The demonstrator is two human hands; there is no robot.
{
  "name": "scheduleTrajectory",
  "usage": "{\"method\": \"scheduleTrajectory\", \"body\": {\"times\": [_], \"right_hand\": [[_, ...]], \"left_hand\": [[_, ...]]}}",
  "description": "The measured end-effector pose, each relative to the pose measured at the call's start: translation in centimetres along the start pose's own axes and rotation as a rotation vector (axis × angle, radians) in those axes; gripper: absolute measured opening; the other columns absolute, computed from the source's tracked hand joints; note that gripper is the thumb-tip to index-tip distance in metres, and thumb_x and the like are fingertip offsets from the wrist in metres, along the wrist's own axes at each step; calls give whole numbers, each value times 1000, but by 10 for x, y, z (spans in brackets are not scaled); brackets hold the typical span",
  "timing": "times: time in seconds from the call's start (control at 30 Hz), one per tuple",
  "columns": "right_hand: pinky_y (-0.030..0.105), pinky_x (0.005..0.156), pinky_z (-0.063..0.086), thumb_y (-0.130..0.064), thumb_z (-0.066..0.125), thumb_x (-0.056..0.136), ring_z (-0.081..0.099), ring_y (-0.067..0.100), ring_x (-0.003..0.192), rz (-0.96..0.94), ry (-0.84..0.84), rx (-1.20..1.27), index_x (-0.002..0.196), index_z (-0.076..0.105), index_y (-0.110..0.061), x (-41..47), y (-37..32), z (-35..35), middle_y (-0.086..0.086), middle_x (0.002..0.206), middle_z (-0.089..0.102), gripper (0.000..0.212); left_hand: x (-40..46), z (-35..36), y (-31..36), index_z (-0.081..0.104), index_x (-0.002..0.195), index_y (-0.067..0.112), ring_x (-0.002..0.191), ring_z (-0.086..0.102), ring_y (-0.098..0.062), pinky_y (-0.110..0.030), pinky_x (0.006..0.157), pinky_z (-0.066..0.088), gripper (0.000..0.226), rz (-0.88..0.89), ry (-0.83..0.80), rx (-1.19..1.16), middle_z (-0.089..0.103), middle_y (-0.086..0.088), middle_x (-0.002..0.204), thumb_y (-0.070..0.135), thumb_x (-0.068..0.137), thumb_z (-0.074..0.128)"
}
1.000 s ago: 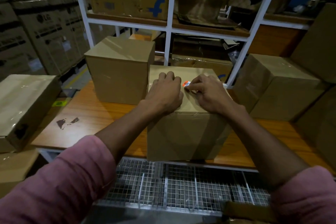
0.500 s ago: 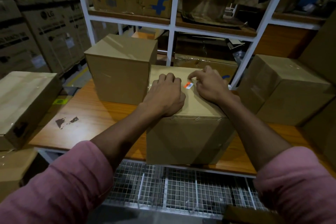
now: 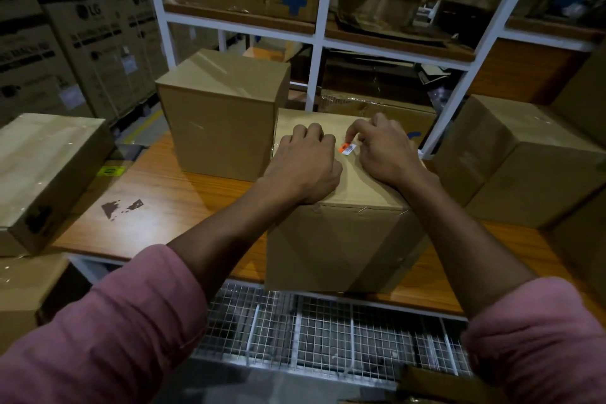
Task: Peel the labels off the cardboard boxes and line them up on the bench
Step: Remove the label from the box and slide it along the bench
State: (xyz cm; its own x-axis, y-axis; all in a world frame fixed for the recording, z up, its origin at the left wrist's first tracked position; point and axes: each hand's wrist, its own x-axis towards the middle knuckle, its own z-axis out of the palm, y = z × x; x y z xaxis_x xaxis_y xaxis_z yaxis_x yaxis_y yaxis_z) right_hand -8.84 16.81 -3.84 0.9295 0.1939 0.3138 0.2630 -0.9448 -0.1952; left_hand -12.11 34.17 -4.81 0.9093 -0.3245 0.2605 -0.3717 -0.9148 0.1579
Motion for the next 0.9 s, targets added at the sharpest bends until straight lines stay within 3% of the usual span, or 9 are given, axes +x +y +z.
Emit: {"method": "scheduleTrajectory", "body": {"times": [0.17,0.4,0.6,0.8,0.9], "right_hand": [[38,80,29,-15,52,96,43,26,117,-5,-4,-1,111,60,-30,-1,-1,-2,4,121,49,23],[38,81,30,-16,54,96,43,25,120,-2,10,-13,118,60,-35,0,1,2,2,124,51,29],[47,90,47,-14,59,93,48,24,116,-42,66,59,109,61,-25,-6,1,2,2,118,55,19],[51,95,48,-14,54,92,51,27,118,-47,28,72,128,62,-24,-3,5,2,4,119,59,39],[48,89,48,-22,51,97,52,27,113,-73,54,63,120,71,-27,-2,7,4,4,110,56,31]], "left_hand": [[-1,0,0,48,140,13,131,39,-30,-45,105,36,47,-2,4,5,44,-13,144,36,100,38],[-2,0,0,47,141,13,131,39,-30,-46,105,36,48,3,1,-3,44,-14,144,36,100,38],[-3,-1,0,48,141,13,131,39,-30,-46,106,37,47,4,8,-8,45,-13,144,34,101,38],[-4,1,-1,49,141,13,131,40,-30,-45,105,37,46,9,22,-10,46,-13,144,34,101,38],[-4,1,-1,49,140,13,130,40,-30,-45,105,37,45,12,26,-18,46,-12,143,34,101,38]]}}
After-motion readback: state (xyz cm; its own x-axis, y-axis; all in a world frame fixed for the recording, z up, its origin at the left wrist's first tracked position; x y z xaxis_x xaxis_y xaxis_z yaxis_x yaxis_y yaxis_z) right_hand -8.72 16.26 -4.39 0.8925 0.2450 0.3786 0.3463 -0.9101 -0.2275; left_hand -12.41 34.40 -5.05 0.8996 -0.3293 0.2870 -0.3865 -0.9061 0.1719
